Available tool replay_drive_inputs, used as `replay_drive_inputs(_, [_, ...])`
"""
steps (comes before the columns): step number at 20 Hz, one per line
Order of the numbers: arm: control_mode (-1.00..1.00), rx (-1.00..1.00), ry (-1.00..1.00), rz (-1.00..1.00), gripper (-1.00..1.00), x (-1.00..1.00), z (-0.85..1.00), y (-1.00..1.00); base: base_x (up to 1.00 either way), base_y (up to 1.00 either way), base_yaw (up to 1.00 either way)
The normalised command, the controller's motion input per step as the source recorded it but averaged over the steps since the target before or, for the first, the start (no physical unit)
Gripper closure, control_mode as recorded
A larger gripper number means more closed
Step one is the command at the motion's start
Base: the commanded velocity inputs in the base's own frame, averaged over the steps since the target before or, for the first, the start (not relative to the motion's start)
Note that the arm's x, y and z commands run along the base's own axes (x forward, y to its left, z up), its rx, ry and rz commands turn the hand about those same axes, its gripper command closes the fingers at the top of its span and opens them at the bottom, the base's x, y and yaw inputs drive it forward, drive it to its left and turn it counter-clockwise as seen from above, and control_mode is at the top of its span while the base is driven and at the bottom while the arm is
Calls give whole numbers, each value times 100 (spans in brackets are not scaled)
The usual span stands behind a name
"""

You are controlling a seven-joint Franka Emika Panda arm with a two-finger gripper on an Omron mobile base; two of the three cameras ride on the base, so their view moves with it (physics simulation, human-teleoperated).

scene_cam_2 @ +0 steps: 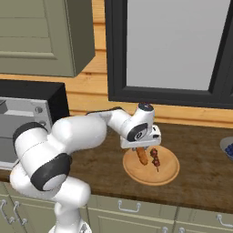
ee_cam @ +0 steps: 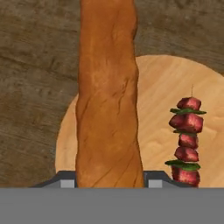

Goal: Pick up the kebab skewer and baguette bread, and place them inside the toaster oven. Close the toaster oven door and start by setting the timer.

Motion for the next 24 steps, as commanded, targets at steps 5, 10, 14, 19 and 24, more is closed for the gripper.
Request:
replay_drive_inputs(5, [-100, -1, 0, 10, 100, -32, 100, 56, 0, 0, 0])
replay_drive_inputs(10, [-100, 0, 0, 19, 100, -15, 89, 65, 0, 0, 0])
replay_drive_inputs(14, [-100, -2, 0, 24, 100, -22, 56, 71, 0, 0, 0])
replay_drive_inputs(19, [-100, -8, 0, 27, 100, -29, 24, 96, 0, 0, 0])
replay_drive_inputs(24, [-100, -10, 0, 31, 100, -7, 7, 100, 0, 0, 0])
